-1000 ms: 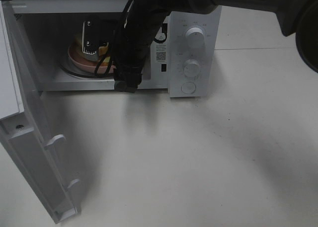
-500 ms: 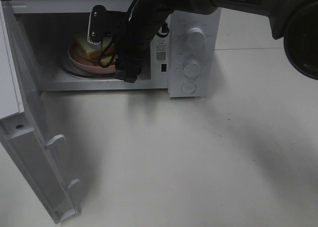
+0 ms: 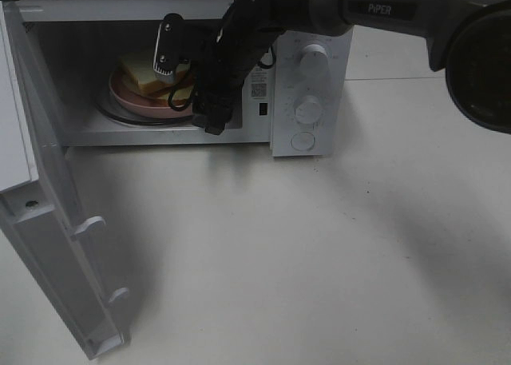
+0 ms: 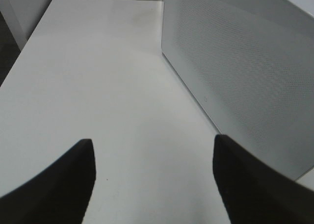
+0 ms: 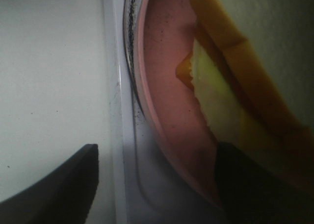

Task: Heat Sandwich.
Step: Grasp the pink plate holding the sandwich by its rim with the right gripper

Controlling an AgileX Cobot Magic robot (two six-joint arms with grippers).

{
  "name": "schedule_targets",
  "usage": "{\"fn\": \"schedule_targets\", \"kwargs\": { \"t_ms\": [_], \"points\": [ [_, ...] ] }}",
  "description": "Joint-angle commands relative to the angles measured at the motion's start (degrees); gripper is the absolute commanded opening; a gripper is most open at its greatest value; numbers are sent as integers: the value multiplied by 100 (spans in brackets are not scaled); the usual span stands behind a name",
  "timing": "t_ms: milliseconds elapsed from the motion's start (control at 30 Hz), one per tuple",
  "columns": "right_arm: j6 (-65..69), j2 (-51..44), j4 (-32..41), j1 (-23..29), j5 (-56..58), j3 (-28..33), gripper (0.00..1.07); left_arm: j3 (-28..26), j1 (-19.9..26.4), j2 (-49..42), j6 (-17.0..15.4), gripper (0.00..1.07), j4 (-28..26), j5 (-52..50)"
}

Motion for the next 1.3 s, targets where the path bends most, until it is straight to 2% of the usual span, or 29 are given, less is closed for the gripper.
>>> {"fn": "schedule_targets", "kwargs": {
  "t_ms": [33,267,600,833,1300],
  "points": [
    [-40,92,63,-23,-178,-40,66,6,11,-34,6,65,-23,-92],
    [-69,143,246,-29,-458,-52,66,6,11,-34,6,65,-23,-92],
    [-63,561,561,-29,-264,-665,64,6,11,-34,6,65,-23,-92],
    [-69,590,521,-80,-109,-659,59,6,11,-34,6,65,-23,-92],
    [-126,819,556,-97,-86,-659,56,6,11,-34,6,65,-23,-92]
  ]
}}
